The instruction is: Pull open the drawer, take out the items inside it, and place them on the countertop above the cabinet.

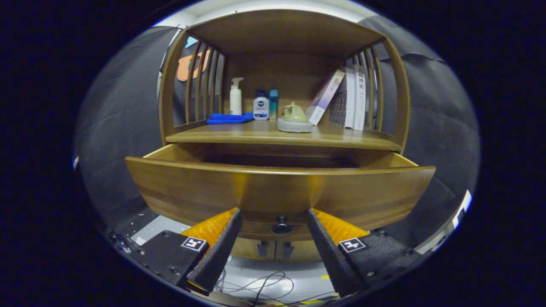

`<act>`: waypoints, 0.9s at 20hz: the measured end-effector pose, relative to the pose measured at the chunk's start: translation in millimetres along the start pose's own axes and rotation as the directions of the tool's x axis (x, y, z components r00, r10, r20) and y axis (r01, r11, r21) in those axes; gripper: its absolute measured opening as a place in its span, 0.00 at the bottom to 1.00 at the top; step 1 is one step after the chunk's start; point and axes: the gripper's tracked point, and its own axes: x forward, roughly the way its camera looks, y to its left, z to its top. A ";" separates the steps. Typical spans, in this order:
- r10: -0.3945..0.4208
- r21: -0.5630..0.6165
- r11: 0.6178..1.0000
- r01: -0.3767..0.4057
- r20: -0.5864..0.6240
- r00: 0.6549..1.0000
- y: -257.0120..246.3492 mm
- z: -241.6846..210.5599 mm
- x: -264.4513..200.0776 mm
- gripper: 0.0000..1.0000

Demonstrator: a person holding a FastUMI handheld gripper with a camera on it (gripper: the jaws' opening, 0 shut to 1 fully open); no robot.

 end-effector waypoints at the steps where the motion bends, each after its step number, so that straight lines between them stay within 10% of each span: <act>1: 0.003 0.006 1.000 -0.003 -0.006 1.000 -0.5 5.3 9.4 0.99; 18: 0.029 -0.049 0.998 -0.029 -0.008 1.000 -0.1 45.3 68.5 0.99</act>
